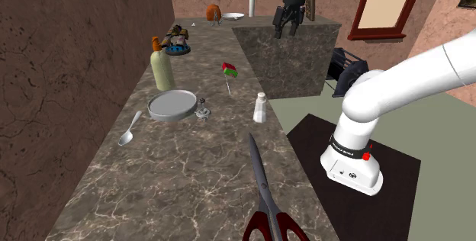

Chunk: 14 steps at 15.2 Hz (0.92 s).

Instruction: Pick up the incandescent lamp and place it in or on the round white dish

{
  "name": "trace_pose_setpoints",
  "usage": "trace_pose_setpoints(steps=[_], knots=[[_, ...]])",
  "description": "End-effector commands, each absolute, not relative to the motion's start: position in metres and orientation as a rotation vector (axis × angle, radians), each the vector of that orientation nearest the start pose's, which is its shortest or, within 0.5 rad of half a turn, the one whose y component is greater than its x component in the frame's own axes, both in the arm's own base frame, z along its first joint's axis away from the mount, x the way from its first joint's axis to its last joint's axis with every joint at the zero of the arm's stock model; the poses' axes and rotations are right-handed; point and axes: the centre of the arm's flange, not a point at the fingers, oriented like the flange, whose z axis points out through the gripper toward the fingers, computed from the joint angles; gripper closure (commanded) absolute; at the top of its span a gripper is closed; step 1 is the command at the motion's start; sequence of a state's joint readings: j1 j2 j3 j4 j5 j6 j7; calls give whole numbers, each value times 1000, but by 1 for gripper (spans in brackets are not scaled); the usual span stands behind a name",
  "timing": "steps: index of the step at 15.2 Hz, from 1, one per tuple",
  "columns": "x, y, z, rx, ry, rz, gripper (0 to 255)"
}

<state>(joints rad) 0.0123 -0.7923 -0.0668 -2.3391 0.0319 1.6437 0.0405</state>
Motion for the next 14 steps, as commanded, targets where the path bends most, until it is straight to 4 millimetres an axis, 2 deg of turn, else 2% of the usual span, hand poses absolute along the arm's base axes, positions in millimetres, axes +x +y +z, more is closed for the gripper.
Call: trace_pose_setpoints(steps=[1, 14], knots=[[313, -21, 607, -3056, 120, -146, 0], [376, 126, 533, -3080, 123, -66, 0]])
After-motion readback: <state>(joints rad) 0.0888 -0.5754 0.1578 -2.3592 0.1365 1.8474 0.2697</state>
